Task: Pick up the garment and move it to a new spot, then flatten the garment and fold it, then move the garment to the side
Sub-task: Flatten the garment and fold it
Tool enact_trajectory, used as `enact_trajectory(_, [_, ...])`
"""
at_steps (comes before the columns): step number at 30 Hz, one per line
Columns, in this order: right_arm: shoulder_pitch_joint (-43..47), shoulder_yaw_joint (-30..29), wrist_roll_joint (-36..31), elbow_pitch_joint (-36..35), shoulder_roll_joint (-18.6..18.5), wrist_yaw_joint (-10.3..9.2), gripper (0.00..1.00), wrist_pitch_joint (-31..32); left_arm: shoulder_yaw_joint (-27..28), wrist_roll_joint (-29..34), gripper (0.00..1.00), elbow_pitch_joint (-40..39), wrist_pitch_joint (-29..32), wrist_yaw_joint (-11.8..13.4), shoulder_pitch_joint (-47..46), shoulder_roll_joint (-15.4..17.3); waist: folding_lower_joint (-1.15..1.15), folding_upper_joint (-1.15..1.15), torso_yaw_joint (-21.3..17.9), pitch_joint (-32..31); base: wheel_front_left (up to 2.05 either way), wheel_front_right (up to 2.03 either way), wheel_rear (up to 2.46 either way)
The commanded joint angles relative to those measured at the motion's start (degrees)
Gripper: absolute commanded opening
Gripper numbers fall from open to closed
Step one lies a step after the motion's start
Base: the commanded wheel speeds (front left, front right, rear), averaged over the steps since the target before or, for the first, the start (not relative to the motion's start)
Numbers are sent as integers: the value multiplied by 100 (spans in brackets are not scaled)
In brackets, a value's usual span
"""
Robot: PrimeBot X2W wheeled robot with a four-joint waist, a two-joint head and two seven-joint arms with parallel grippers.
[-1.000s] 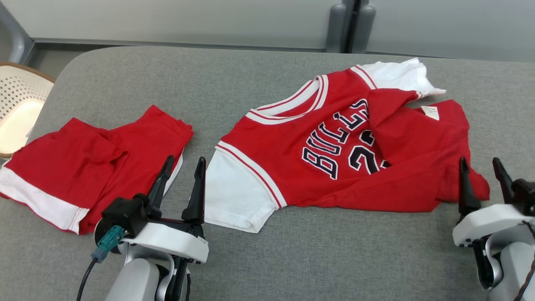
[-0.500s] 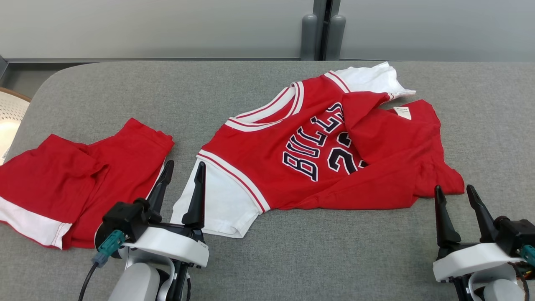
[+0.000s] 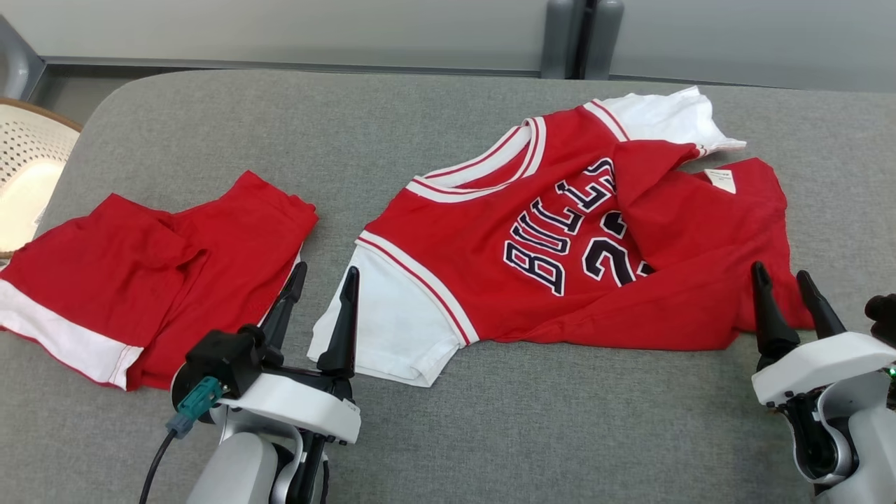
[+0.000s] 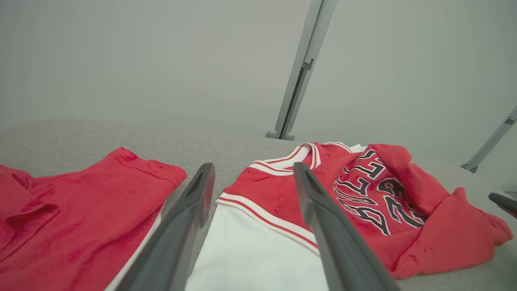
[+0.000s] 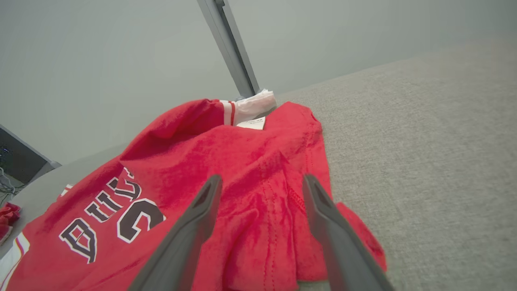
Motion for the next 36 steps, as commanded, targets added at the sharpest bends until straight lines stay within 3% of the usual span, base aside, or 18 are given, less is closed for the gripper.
enact_trajectory(1, [-82, 7, 243, 73, -79, 0, 100, 172, -5, -25, 100, 10, 0, 0, -73, 19, 0, 0, 82, 71, 0, 0, 0])
enact_trajectory(12, [-178, 195, 968, 273, -222, 0, 100, 627, -28, -48, 100, 9, 0, 5, -130, 19, 0, 0, 159, 172, 0, 0, 0])
enact_trajectory(22, [-328, 561, 1223, 290, -342, 0, 100, 452, -73, -41, 100, 82, 0, 15, -178, 19, 0, 0, 137, 173, 0, 0, 0])
enact_trajectory(23, [-322, 585, 1230, 291, -361, 0, 95, 427, -75, -47, 100, 88, 0, 22, -177, 19, 0, 0, 137, 163, 0, 0, 0])
enact_trajectory(25, [-302, 642, 1255, 290, -402, 0, 43, 398, -80, -60, 100, 100, 0, 29, -171, 19, 0, 0, 136, 145, 0, 0, 0])
enact_trajectory(27, [-284, 673, 1276, 280, -441, 0, 0, 341, -78, -63, 100, 106, 0, 38, -160, 19, 0, 0, 131, 129, 0, 0, 0])
enact_trajectory(36, [-93, 726, 1335, 270, -572, 0, 0, 9, -71, -32, 100, 161, 0, 46, -57, 19, 0, 0, 79, -20, 0, 0, 0])
